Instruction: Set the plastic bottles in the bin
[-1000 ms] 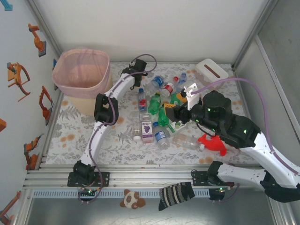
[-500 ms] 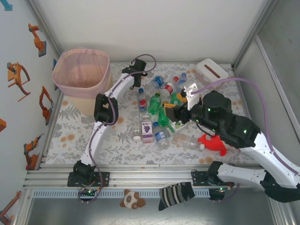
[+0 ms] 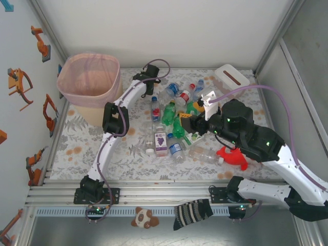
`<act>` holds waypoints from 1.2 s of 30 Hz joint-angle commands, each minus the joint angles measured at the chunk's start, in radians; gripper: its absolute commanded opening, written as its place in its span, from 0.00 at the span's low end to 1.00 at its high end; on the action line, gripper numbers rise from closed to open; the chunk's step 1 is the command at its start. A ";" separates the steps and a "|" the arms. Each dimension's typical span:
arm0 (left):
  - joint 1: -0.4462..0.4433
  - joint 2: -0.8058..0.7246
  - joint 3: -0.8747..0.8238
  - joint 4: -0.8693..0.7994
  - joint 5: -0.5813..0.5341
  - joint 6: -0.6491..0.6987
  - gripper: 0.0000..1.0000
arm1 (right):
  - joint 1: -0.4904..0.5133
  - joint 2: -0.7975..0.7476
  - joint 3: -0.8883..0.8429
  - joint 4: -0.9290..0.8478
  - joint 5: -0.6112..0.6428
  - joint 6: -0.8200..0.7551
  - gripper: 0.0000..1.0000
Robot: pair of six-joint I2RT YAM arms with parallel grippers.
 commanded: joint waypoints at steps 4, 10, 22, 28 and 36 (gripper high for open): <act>-0.008 -0.127 -0.035 -0.007 0.038 0.023 0.62 | 0.008 -0.022 0.009 0.010 0.010 0.016 0.67; -0.039 -0.228 -0.070 -0.005 0.108 0.060 0.62 | 0.010 -0.040 -0.005 0.007 0.023 0.016 0.67; -0.115 -0.499 -0.096 -0.039 0.200 0.077 0.60 | 0.010 -0.071 -0.038 -0.015 0.087 0.028 0.67; -0.122 -0.643 -0.096 -0.092 0.264 0.109 0.60 | 0.010 -0.079 -0.047 -0.022 0.095 0.024 0.68; -0.082 -0.781 -0.067 -0.237 0.257 0.179 0.60 | 0.009 -0.066 -0.045 -0.022 0.090 0.020 0.67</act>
